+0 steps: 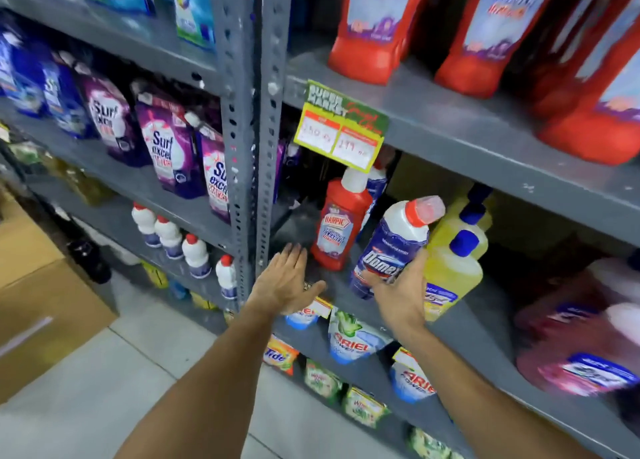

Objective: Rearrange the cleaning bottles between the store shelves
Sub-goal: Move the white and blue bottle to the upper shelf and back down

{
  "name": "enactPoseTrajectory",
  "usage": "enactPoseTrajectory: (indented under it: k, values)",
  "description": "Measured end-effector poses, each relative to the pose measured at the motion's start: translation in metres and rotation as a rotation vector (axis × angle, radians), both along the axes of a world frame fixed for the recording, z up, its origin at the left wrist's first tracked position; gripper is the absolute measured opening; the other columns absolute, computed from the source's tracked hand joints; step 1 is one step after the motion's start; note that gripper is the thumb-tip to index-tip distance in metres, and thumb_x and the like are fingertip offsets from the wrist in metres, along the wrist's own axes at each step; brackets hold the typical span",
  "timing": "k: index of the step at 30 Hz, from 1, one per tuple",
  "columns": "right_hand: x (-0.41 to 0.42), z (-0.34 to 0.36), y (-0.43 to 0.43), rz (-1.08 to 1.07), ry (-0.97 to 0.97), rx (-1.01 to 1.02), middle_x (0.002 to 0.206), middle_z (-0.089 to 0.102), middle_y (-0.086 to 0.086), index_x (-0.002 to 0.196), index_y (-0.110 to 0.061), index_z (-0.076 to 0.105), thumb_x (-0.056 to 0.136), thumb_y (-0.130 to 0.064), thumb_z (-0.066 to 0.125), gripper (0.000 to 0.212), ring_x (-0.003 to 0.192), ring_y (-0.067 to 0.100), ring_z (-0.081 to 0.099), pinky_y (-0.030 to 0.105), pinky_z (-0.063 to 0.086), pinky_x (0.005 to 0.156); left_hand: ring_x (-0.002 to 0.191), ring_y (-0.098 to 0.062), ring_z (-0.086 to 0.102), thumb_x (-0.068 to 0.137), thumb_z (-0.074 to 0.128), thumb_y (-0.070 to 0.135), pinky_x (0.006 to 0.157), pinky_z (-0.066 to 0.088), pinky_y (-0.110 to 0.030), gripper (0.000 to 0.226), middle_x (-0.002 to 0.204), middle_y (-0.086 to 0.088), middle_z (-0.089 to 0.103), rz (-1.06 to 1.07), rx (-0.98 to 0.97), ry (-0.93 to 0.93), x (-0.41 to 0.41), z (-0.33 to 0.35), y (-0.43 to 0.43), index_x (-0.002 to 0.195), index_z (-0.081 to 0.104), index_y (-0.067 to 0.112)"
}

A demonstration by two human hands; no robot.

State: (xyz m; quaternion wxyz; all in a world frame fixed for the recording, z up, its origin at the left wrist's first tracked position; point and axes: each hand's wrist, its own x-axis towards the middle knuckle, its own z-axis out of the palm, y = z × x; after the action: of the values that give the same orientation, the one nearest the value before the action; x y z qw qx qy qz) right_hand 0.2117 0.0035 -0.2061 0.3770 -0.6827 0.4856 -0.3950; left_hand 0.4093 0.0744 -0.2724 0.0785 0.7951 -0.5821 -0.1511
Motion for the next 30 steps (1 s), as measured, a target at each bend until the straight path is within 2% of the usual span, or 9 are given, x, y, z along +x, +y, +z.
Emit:
enactPoseTrajectory:
  k: [1, 4, 9, 15, 19, 23, 25, 27, 30]
  values:
    - [0.006, -0.008, -0.005, -0.029, 0.009, 0.018, 0.115, 0.067, -0.002, 0.116, -0.03, 0.039, 0.068, -0.004, 0.089, 0.074, 0.095, 0.014, 0.066, 0.021, 0.048, 0.08, 0.154, -0.025, -0.007, 0.094, 0.029, 0.066, 0.125, -0.001, -0.041, 0.093, 0.167, -0.014, -0.003, -0.007, 0.019, -0.014, 0.003, -0.005, -0.004, 0.156, -0.001, 0.004]
    - [0.019, -0.025, -0.021, -0.108, 0.033, 0.023, 0.113, 0.063, -0.003, 0.118, -0.023, 0.04, 0.068, -0.002, 0.088, 0.072, 0.09, 0.014, 0.064, 0.01, 0.042, 0.072, 0.153, -0.026, -0.009, 0.093, 0.028, 0.066, 0.124, -0.004, -0.041, 0.093, 0.167, -0.013, -0.005, -0.02, 0.061, -0.057, 0.011, -0.024, -0.008, 0.156, -0.002, 0.004]
    - [0.034, -0.038, -0.053, -0.189, 0.04, 0.055, 0.122, 0.066, 0.006, 0.135, -0.015, 0.039, 0.071, -0.005, 0.084, 0.079, 0.103, 0.024, 0.064, 0.038, 0.052, 0.092, 0.153, -0.026, -0.007, 0.095, 0.023, 0.061, 0.124, -0.005, -0.042, 0.085, 0.167, -0.012, -0.003, -0.045, -0.048, -0.099, 0.016, -0.05, -0.001, 0.156, -0.002, 0.006]
    - [0.047, -0.035, -0.081, -0.228, 0.07, 0.085, 0.128, 0.066, 0.011, 0.136, -0.013, 0.036, 0.072, -0.005, 0.083, 0.08, 0.111, 0.031, 0.067, 0.034, 0.05, 0.092, 0.153, -0.029, 0.0, 0.097, 0.026, 0.058, 0.124, -0.006, -0.04, 0.083, 0.166, -0.015, 0.007, -0.039, -0.138, -0.106, 0.014, -0.052, 0.001, 0.155, 0.007, 0.003]
    - [0.049, -0.036, -0.078, -0.269, 0.107, 0.136, 0.131, 0.066, 0.013, 0.138, -0.011, 0.037, 0.075, -0.005, 0.083, 0.078, 0.117, 0.034, 0.065, 0.041, 0.053, 0.097, 0.153, -0.028, 0.0, 0.097, 0.026, 0.058, 0.122, -0.008, -0.039, 0.083, 0.166, -0.015, 0.006, -0.036, -0.142, -0.098, 0.013, -0.051, 0.001, 0.156, 0.006, 0.003]
    - [0.05, -0.044, -0.057, -0.292, 0.129, 0.278, 0.137, 0.061, 0.016, 0.147, -0.008, 0.035, 0.073, -0.007, 0.086, 0.09, 0.121, 0.034, 0.062, 0.045, 0.052, 0.102, 0.153, -0.029, 0.002, 0.096, 0.024, 0.059, 0.122, -0.009, -0.039, 0.083, 0.166, -0.015, 0.008, -0.038, -0.154, -0.099, 0.014, -0.053, 0.0, 0.156, 0.008, 0.003]
    - [0.05, -0.053, -0.044, -0.313, 0.135, 0.355, 0.136, 0.062, 0.019, 0.142, -0.004, 0.04, 0.073, -0.003, 0.083, 0.082, 0.121, 0.036, 0.062, 0.047, 0.052, 0.103, 0.153, -0.029, 0.002, 0.096, 0.021, 0.059, 0.123, -0.007, -0.041, 0.083, 0.166, -0.015, 0.009, -0.038, -0.154, -0.113, 0.014, -0.054, -0.001, 0.155, 0.01, 0.003]
    - [0.05, -0.06, -0.028, -0.315, 0.11, 0.396, 0.132, 0.065, 0.017, 0.134, -0.005, 0.049, 0.073, -0.002, 0.079, 0.068, 0.115, 0.035, 0.065, 0.045, 0.054, 0.098, 0.153, -0.029, 0.002, 0.096, 0.019, 0.059, 0.123, -0.006, -0.041, 0.082, 0.165, -0.015, 0.009, -0.044, -0.15, -0.126, 0.014, -0.055, 0.0, 0.155, 0.01, 0.003]
    - [0.056, -0.054, -0.016, -0.155, 0.086, 0.348, 0.132, 0.067, 0.009, 0.131, -0.011, 0.056, 0.077, -0.006, 0.082, 0.06, 0.106, 0.019, 0.061, 0.032, 0.049, 0.09, 0.153, -0.029, 0.001, 0.096, 0.017, 0.059, 0.122, -0.007, -0.041, 0.082, 0.166, -0.015, 0.008, -0.046, -0.146, -0.13, 0.014, -0.055, 0.0, 0.155, 0.01, 0.003]
